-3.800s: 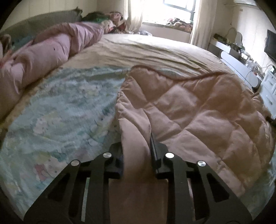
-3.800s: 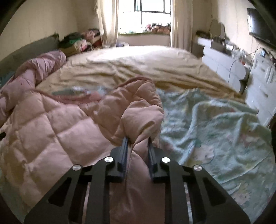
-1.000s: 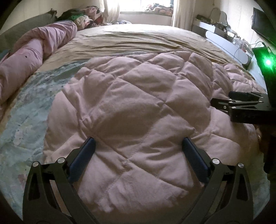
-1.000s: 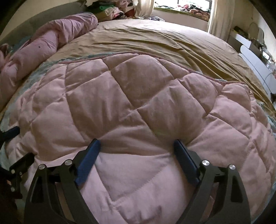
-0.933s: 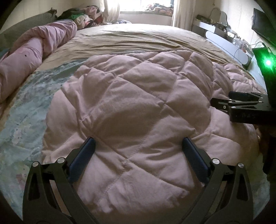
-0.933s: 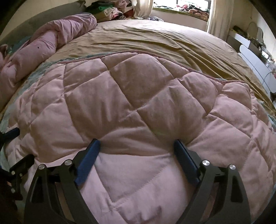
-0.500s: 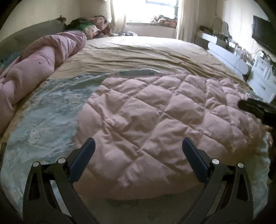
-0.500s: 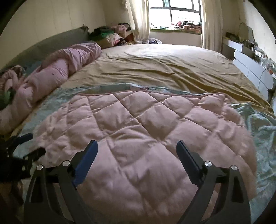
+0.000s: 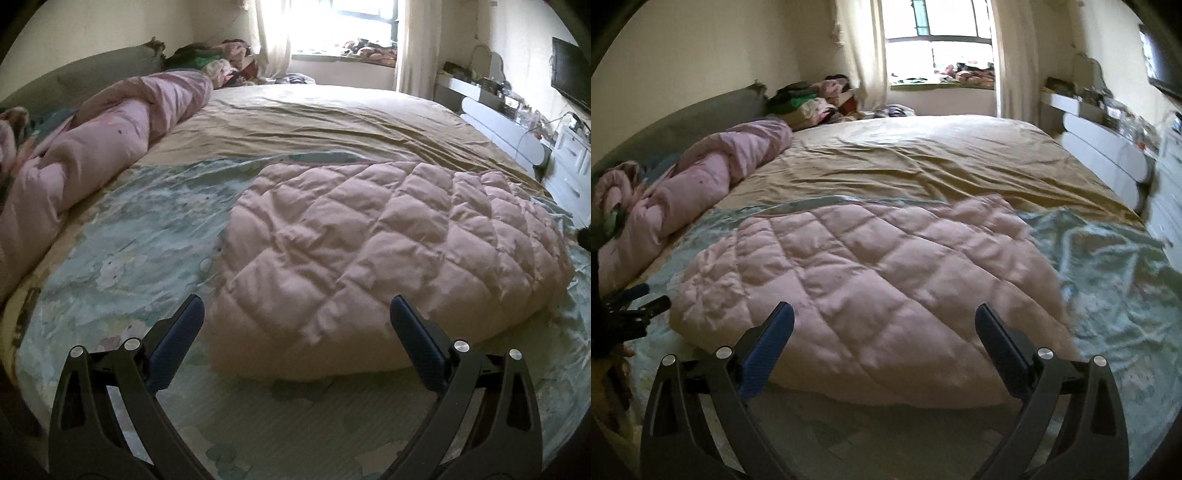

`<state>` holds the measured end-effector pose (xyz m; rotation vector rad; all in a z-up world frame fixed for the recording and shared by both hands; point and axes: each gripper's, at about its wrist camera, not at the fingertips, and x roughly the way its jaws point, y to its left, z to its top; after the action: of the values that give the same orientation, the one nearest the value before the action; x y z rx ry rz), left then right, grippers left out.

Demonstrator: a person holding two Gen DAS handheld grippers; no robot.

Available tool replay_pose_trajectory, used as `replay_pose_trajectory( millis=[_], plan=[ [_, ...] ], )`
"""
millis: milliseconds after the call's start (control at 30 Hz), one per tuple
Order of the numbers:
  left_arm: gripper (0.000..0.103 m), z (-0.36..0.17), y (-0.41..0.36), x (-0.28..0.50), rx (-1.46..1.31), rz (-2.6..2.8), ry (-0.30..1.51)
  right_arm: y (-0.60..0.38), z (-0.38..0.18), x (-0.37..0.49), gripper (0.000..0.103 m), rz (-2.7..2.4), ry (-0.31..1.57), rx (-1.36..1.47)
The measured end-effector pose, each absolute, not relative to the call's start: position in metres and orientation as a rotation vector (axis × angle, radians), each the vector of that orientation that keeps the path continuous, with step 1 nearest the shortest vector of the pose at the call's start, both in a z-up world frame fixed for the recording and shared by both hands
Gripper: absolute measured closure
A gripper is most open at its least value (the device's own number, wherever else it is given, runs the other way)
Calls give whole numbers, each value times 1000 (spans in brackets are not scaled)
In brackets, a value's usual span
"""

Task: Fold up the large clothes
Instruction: 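Move both open tools to the side edge of the folded coat and lower them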

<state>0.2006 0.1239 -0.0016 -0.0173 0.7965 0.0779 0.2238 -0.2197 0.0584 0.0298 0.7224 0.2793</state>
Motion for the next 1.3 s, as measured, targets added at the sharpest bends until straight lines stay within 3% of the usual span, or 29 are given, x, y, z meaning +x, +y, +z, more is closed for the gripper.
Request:
replay_pose_trajectory(
  millis=[567, 900, 1167, 1300],
  plan=[
    [8, -37, 201, 197, -265, 127, 905, -340, 10, 230, 5, 54, 837, 163],
    [8, -50, 222, 251, -344, 85, 1006, -350, -7, 286, 5, 53, 927, 189],
    [8, -83, 224, 280, -379, 2, 1090, -358, -65, 349, 4, 227, 1154, 322],
    [8, -96, 220, 287, -404, -39, 1098, -351, -74, 359, 5, 292, 1178, 311]
  ],
)
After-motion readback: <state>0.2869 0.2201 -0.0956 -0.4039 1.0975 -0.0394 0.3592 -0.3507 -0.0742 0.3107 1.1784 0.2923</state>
